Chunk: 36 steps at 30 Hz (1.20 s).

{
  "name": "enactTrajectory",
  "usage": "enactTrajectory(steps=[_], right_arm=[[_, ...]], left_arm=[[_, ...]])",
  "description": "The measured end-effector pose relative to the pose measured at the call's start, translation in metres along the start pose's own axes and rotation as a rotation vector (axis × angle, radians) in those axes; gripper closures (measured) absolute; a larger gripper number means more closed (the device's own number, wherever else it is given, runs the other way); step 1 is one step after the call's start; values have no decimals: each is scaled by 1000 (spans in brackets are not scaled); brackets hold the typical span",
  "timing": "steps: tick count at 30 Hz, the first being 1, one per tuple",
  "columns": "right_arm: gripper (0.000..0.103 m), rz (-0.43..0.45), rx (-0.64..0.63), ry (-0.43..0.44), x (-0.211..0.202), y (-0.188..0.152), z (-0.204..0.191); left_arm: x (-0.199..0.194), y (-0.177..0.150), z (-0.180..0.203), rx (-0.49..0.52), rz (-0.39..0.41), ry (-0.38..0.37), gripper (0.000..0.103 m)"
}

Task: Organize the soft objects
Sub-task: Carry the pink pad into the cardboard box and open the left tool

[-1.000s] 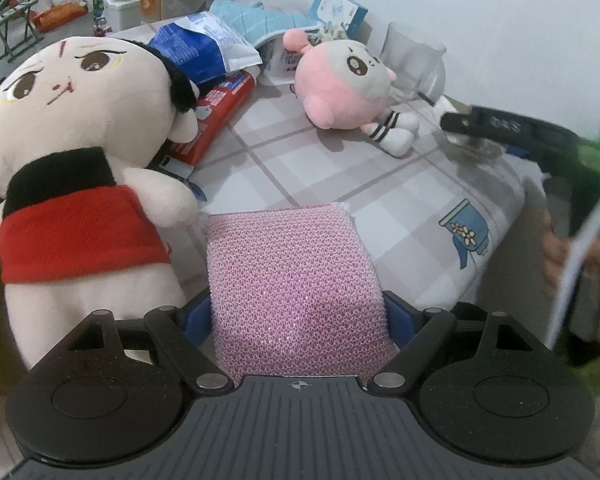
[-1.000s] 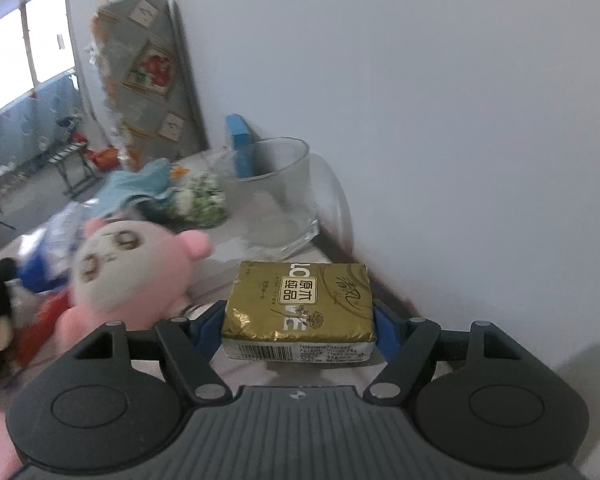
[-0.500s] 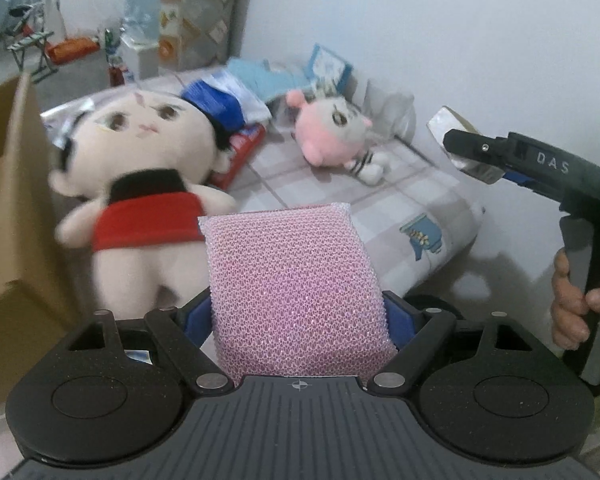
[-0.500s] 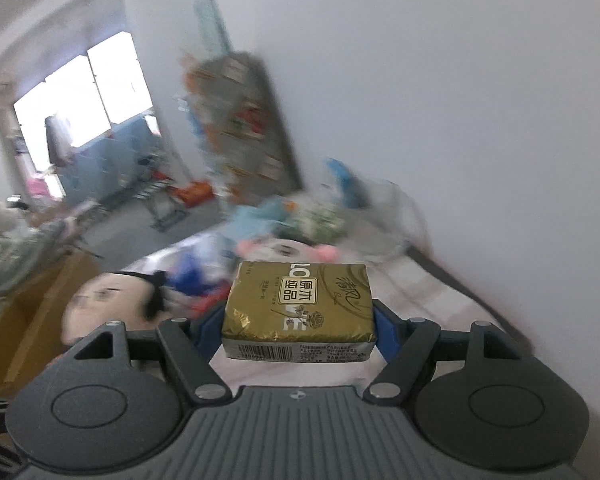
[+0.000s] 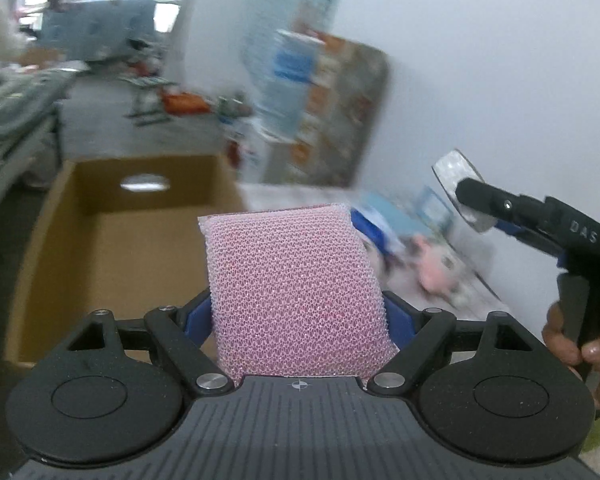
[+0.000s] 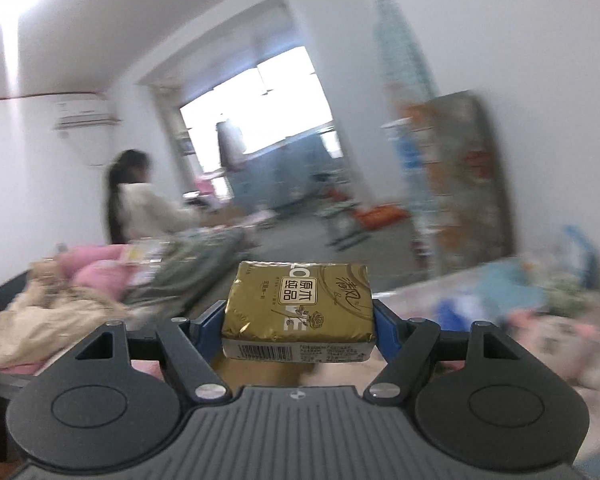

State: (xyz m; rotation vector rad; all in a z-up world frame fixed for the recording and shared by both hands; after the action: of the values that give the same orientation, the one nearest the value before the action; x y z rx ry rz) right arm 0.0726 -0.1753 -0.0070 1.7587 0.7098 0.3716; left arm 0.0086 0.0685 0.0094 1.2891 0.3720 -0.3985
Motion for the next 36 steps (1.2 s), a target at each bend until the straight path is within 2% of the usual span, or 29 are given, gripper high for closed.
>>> enactTrajectory(steps=[5, 9, 13, 18, 22, 27, 30, 36], right_arm=[[31, -63, 45, 179, 63, 9, -59], [31, -148, 94, 265, 128, 6, -90], [31, -242, 123, 288, 190, -9, -105], [31, -320, 105, 261, 256, -28, -110], [31, -328, 88, 256, 268, -39, -109], [31, -316, 68, 252, 281, -44, -104], [31, -314, 68, 256, 281, -43, -100], [31, -299, 75, 255, 278, -41, -91]], left_arm=[[14, 24, -58, -41, 3, 121, 19], [54, 37, -105, -63, -45, 213, 19], [100, 48, -147, -76, -123, 288, 19], [163, 55, -184, -83, -234, 351, 19], [202, 49, -211, -63, -322, 424, 19], [231, 43, -226, -26, -389, 495, 19], [247, 45, -234, -7, -393, 522, 19], [273, 52, -237, 100, -342, 587, 14]])
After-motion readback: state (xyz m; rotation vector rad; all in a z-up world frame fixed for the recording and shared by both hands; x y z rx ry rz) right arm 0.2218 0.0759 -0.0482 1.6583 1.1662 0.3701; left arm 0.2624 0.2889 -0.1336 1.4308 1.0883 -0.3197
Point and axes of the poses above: each gripper's, at about its wrist camera, not at the fingertips, and x roughly the way its jaws point, z to its right, y to its top, the point moved 8 cm from there along x, roughly the way its jaws point, and after that the axes turned 6 degrees about z, right-handed, at the moved point
